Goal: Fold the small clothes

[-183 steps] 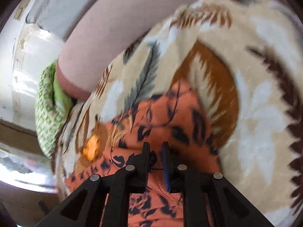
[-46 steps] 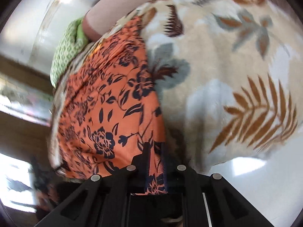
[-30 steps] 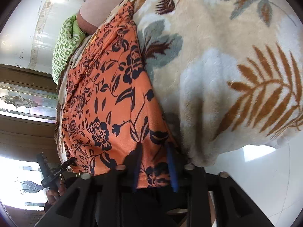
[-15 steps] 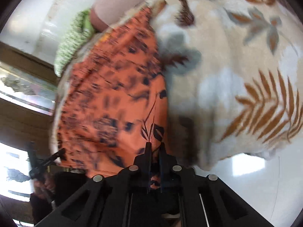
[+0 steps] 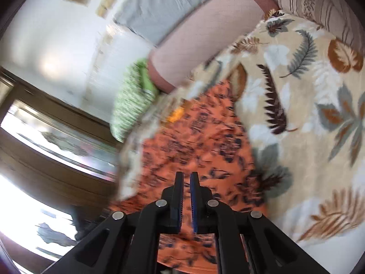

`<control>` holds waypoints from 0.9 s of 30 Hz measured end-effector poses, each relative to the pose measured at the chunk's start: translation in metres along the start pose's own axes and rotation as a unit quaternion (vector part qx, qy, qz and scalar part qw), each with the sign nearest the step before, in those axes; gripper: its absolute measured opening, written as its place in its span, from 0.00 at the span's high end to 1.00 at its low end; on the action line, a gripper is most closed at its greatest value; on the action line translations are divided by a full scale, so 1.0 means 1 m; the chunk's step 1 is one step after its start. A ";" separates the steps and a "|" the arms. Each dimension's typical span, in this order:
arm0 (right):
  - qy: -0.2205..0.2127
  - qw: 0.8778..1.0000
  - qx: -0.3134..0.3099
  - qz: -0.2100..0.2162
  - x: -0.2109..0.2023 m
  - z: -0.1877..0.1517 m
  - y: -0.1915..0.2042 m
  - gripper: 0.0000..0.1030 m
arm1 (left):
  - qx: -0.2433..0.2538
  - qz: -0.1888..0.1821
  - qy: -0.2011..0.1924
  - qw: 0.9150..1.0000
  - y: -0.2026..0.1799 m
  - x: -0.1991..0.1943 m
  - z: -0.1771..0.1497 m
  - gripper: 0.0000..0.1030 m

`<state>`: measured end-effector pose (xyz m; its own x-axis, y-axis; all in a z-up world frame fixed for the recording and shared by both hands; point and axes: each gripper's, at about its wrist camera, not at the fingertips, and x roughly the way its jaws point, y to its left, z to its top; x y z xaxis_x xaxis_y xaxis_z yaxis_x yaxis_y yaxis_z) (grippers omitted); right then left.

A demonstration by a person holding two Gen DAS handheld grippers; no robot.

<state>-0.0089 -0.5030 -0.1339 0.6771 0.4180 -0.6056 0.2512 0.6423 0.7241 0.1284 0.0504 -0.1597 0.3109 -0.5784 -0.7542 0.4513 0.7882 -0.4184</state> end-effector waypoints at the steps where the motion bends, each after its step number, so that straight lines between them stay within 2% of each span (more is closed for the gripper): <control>1: 0.018 1.000 -0.003 -0.003 0.004 0.001 0.001 0.90 | 0.003 -0.001 0.005 1.000 -0.001 0.004 -0.004 0.94; 3: 0.057 0.998 -0.002 -0.013 0.010 -0.006 -0.003 0.90 | 0.008 0.002 0.013 1.000 -0.002 0.009 -0.014 0.94; 4: 0.072 0.997 -0.002 -0.026 0.010 -0.024 -0.015 0.90 | 0.007 0.003 0.019 1.000 0.000 0.011 -0.023 0.94; 5: 0.072 0.997 -0.002 -0.026 0.010 -0.024 -0.015 0.90 | 0.002 0.003 0.023 1.000 0.004 0.013 -0.029 0.94; 10: 0.110 0.990 0.076 -0.040 0.020 -0.081 -0.087 0.89 | -0.019 0.023 0.047 0.998 0.016 0.020 -0.056 0.94; 13: 0.100 0.989 0.107 -0.024 0.029 -0.103 -0.117 0.89 | -0.019 0.041 0.060 0.997 0.018 0.024 -0.066 0.94; 17: 0.077 0.991 0.106 -0.021 0.035 -0.103 -0.124 0.86 | -0.012 0.081 0.086 0.993 0.020 0.036 -0.080 0.88; 18: 0.072 0.991 0.108 -0.014 0.038 -0.101 -0.126 0.82 | -0.012 0.089 0.097 0.991 0.022 0.040 -0.083 0.79; 19: 0.070 0.992 0.107 -0.011 0.039 -0.097 -0.125 0.66 | -0.011 0.100 0.106 0.989 0.024 0.045 -0.088 0.72; 20: 0.067 0.992 0.104 -0.012 0.039 -0.096 -0.125 0.32 | -0.011 0.112 0.112 0.987 0.026 0.049 -0.092 0.58; 21: 0.062 0.993 0.101 -0.014 0.040 -0.096 -0.124 0.20 | -0.011 0.123 0.117 0.985 0.029 0.052 -0.096 0.54; 23: 0.037 0.995 0.094 -0.011 0.033 -0.094 -0.124 0.17 | -0.012 0.136 0.125 0.983 0.033 0.057 -0.103 0.54; 27: 0.055 0.994 0.090 0.006 0.036 -0.098 -0.128 0.18 | -0.035 0.130 0.139 0.981 0.043 0.060 -0.112 0.53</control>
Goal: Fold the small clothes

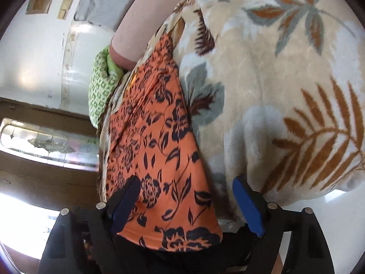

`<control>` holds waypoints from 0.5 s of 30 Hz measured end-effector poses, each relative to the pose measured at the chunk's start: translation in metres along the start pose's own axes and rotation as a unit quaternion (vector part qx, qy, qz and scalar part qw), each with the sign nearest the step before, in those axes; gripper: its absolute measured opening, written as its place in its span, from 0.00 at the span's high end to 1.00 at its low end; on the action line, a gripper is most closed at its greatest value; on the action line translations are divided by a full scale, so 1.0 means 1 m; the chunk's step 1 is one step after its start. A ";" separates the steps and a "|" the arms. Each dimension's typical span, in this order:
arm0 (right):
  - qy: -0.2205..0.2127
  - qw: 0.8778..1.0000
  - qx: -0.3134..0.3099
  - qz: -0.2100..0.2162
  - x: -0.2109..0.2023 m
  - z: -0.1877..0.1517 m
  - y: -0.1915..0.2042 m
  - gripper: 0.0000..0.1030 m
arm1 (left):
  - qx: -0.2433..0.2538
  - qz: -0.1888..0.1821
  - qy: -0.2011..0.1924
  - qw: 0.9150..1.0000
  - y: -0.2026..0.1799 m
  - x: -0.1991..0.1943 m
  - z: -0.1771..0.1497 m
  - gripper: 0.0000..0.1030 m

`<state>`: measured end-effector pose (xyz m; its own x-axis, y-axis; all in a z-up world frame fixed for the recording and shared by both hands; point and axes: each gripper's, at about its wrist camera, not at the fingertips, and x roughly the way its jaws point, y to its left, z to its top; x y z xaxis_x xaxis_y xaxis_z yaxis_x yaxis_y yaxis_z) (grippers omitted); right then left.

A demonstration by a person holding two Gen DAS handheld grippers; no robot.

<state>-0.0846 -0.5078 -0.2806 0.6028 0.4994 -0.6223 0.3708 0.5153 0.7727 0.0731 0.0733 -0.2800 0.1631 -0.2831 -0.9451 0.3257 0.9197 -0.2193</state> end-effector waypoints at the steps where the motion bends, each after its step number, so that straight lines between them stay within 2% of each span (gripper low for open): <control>1: 0.006 1.000 -0.001 -0.001 0.002 -0.001 -0.002 0.19 | 0.000 -0.004 0.005 1.000 0.000 0.002 -0.001 0.53; 2: 0.025 1.000 0.008 0.001 0.013 -0.004 -0.007 0.19 | 0.001 -0.009 0.012 1.000 0.001 0.004 -0.002 0.52; 5: 0.044 0.999 0.011 0.000 0.023 -0.011 -0.013 0.23 | 0.007 -0.020 0.022 1.000 0.002 0.010 -0.006 0.51; 7: 0.042 0.999 0.010 0.006 0.022 -0.013 -0.012 0.25 | 0.013 -0.026 0.021 0.999 0.001 0.010 -0.009 0.51; 8: 0.042 0.999 0.010 0.006 0.022 -0.013 -0.012 0.35 | 0.017 -0.028 0.019 0.999 0.001 0.010 -0.011 0.52; 9: 0.048 0.999 0.014 0.011 0.021 -0.015 -0.011 0.45 | 0.022 -0.031 0.017 0.999 0.001 0.009 -0.012 0.63; 10: 0.063 0.998 0.017 0.024 0.021 -0.017 -0.009 0.71 | 0.027 -0.035 0.015 0.999 0.000 0.008 -0.012 0.72; 11: 0.074 0.997 0.017 0.027 0.023 -0.020 -0.008 0.75 | 0.028 -0.039 0.016 0.999 0.001 0.008 -0.012 0.83; 13: 0.085 0.996 -0.005 0.008 0.024 -0.028 0.005 0.75 | 0.017 -0.052 0.015 0.998 0.006 0.008 -0.012 0.86; 14: 0.091 0.996 -0.012 0.008 0.026 -0.031 0.008 0.75 | 0.011 -0.057 0.015 0.998 0.009 0.008 -0.013 0.87; 15: 0.102 0.994 -0.013 0.025 0.033 -0.037 0.013 0.75 | 0.007 -0.061 0.015 0.998 0.012 0.007 -0.014 0.87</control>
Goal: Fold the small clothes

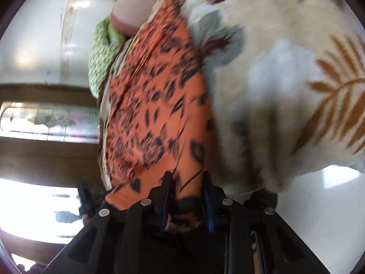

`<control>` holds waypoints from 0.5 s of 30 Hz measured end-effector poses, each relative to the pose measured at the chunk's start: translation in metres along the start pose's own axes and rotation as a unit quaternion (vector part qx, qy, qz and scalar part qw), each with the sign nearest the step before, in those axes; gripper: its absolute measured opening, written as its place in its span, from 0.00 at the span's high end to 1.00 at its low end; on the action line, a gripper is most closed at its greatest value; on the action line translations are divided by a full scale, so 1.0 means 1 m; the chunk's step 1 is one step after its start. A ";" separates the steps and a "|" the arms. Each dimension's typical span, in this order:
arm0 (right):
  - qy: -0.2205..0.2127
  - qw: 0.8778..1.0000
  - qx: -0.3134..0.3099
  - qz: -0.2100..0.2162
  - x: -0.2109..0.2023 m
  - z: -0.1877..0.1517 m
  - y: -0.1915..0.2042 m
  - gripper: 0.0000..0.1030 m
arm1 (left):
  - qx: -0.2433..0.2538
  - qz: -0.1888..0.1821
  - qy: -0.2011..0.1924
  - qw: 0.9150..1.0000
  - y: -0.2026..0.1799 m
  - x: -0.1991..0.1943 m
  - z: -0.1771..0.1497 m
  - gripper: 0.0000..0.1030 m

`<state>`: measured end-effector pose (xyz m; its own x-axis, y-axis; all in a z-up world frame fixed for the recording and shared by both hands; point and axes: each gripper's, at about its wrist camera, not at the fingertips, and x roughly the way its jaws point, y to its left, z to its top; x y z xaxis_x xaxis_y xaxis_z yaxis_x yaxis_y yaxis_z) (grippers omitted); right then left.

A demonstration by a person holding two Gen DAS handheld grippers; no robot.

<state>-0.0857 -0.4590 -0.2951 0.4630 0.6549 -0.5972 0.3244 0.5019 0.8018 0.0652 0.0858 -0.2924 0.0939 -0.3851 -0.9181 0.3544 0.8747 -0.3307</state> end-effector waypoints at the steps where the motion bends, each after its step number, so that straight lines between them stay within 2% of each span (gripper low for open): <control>1: 0.000 1.000 0.000 0.000 0.000 0.000 0.000 0.75 | 0.002 0.000 -0.001 1.000 0.001 -0.001 -0.001 0.87; 2: 0.003 1.000 0.005 0.000 0.005 0.000 -0.001 0.71 | 0.004 0.000 -0.001 1.000 0.001 -0.002 -0.001 0.87; 4: 0.022 0.999 0.022 0.016 0.016 0.001 -0.005 0.71 | -0.001 -0.002 0.003 1.000 0.002 -0.002 -0.001 0.78; 5: 0.033 0.998 0.050 0.027 0.023 0.002 -0.012 0.62 | -0.004 -0.007 0.005 1.000 0.004 -0.002 0.001 0.70; 6: 0.033 0.998 0.050 0.027 0.023 0.002 -0.012 0.50 | -0.008 -0.015 0.004 1.000 0.005 -0.003 0.001 0.65; 7: 0.032 0.998 0.056 0.018 0.024 0.002 -0.014 0.23 | -0.011 -0.021 0.004 1.000 0.007 -0.003 0.001 0.65; 9: 0.011 0.998 0.054 0.007 0.020 0.001 -0.015 0.20 | -0.014 -0.020 0.004 1.000 0.008 -0.003 0.002 0.65; 10: 0.004 0.999 0.052 0.016 0.018 0.000 -0.015 0.22 | -0.012 -0.015 0.002 1.000 0.006 -0.002 0.003 0.65; 11: -0.001 0.999 0.042 0.022 0.018 0.000 -0.011 0.33 | -0.009 -0.010 0.000 1.000 0.005 -0.002 0.002 0.67; 12: -0.001 0.999 0.042 0.022 0.018 0.000 -0.011 0.44 | -0.007 -0.003 -0.003 1.000 0.001 0.000 0.006 0.80; 13: 0.002 0.999 0.035 0.013 0.018 0.000 -0.008 0.73 | 0.000 0.008 -0.008 1.000 -0.001 -0.001 0.007 0.85; 14: 0.010 1.000 0.028 0.001 0.020 0.001 -0.003 0.79 | 0.002 0.011 -0.010 1.000 -0.002 -0.001 0.008 0.89; 15: 0.010 1.000 0.011 -0.023 0.020 0.001 0.011 0.81 | 0.001 0.008 -0.012 1.000 -0.001 -0.003 0.009 0.92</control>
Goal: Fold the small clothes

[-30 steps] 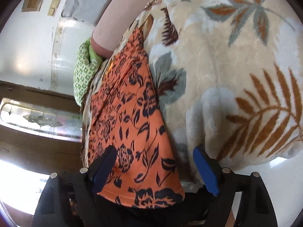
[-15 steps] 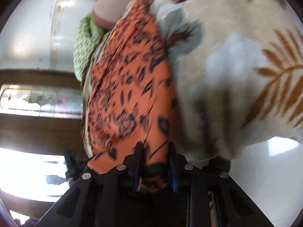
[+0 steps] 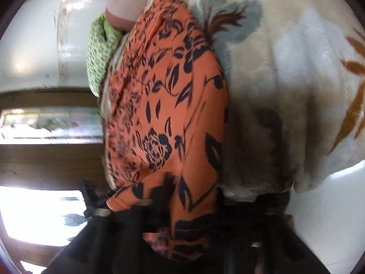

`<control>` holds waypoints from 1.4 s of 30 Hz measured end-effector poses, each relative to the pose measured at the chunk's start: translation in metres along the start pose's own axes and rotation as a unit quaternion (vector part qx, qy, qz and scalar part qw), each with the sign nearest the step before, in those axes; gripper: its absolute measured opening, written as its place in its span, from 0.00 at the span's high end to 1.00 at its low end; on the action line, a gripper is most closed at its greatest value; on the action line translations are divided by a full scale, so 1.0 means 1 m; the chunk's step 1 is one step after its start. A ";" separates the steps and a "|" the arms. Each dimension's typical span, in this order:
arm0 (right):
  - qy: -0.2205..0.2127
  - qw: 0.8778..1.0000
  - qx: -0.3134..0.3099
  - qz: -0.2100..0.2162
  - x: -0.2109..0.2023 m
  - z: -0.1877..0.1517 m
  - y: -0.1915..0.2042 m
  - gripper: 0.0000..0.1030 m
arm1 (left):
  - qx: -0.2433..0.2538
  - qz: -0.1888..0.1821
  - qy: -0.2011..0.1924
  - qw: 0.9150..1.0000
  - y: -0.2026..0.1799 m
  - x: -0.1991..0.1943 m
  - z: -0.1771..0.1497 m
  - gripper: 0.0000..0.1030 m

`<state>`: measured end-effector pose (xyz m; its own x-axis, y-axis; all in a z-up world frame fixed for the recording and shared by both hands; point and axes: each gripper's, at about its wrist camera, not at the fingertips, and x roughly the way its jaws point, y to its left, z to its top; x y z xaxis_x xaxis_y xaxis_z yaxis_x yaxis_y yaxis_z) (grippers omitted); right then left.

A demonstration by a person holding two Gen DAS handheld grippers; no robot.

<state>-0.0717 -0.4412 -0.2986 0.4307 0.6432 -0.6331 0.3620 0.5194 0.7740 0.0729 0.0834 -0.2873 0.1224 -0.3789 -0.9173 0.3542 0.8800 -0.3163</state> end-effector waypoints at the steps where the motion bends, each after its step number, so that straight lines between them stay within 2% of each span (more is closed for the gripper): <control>1: 0.000 1.000 0.000 0.000 0.000 0.000 0.000 0.85 | 0.002 -0.003 -0.002 1.000 0.000 -0.003 0.001 0.92; 3: -0.010 1.000 -0.015 -0.001 -0.008 0.002 0.013 0.88 | 0.011 -0.008 -0.008 1.000 -0.005 -0.007 0.006 0.93; 7: -0.063 0.996 -0.037 0.052 -0.045 0.023 0.054 0.88 | 0.014 -0.071 -0.035 0.997 -0.011 -0.033 0.023 0.93; 9: -0.075 0.994 -0.042 0.062 -0.052 0.030 0.064 0.88 | 0.010 -0.105 -0.053 0.993 -0.012 -0.048 0.038 0.93; 13: -0.121 0.987 -0.051 0.090 -0.072 0.066 0.091 0.88 | -0.006 -0.163 -0.102 0.981 -0.012 -0.081 0.086 0.93; 16: -0.147 0.983 -0.045 0.102 -0.078 0.104 0.101 0.88 | -0.017 -0.187 -0.128 0.974 -0.009 -0.094 0.129 0.93; 19: -0.171 0.979 -0.039 0.099 -0.074 0.150 0.107 0.88 | -0.015 -0.175 -0.142 0.974 -0.015 -0.087 0.180 0.93; 22: -0.188 0.977 -0.031 0.098 -0.059 0.200 0.111 0.88 | -0.023 -0.163 -0.138 0.977 -0.010 -0.067 0.235 0.93; 24: -0.193 0.976 -0.021 0.097 -0.042 0.235 0.111 0.88 | -0.035 -0.148 -0.133 0.979 -0.001 -0.047 0.274 0.93; 26: -0.195 0.976 -0.005 0.095 -0.021 0.270 0.109 0.88 | -0.048 -0.133 -0.128 0.982 0.005 -0.026 0.299 0.93; 27: -0.186 0.978 0.009 0.089 0.004 0.306 0.105 0.88 | -0.056 -0.119 -0.125 0.983 0.008 -0.013 0.312 0.93; 28: -0.186 0.978 0.009 0.089 0.004 0.306 0.105 0.85 | -0.070 -0.106 -0.121 0.984 0.014 0.001 0.324 0.93; 31: -0.150 0.983 0.068 0.081 0.054 0.355 0.078 0.82 | -0.104 -0.099 -0.101 0.985 0.029 0.038 0.343 0.93; 32: -0.150 0.983 0.068 0.081 0.054 0.355 0.078 0.78 | -0.108 -0.093 -0.101 0.985 0.030 0.044 0.345 0.93; 33: -0.157 0.978 0.100 0.090 0.065 0.366 0.058 0.75 | -0.114 -0.093 -0.108 0.983 0.032 0.048 0.346 0.93; 34: -0.157 0.978 0.100 0.090 0.065 0.366 0.058 0.66 | -0.118 -0.103 -0.121 0.980 0.032 0.047 0.343 0.92; 35: -0.179 0.971 0.113 0.108 0.063 0.366 0.044 0.50 | -0.122 -0.111 -0.134 0.977 0.033 0.044 0.340 0.89; 36: -0.179 0.971 0.113 0.108 0.063 0.366 0.044 0.38 | -0.128 -0.128 -0.156 0.971 0.034 0.037 0.335 0.84; 37: -0.224 0.958 0.124 0.132 0.047 0.357 0.031 0.27 | -0.133 -0.138 -0.171 0.967 0.035 0.032 0.331 0.82; 38: -0.224 0.958 0.124 0.132 0.047 0.357 0.031 0.27 | -0.140 -0.154 -0.191 0.959 0.035 0.025 0.325 0.78; 40: -0.264 0.945 0.129 0.141 0.023 0.344 0.025 0.27 | -0.151 -0.172 -0.215 0.949 0.033 0.017 0.319 0.63; 42: -0.271 0.946 0.117 0.136 0.007 0.331 0.029 0.27 | -0.173 -0.170 -0.249 0.938 0.032 0.003 0.311 0.35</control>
<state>0.2157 -0.6074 -0.2836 0.8714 0.3197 -0.3720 0.3231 0.1965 0.9257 0.3730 0.0212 -0.2253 0.5052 -0.6659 -0.5489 0.1403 0.6909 -0.7092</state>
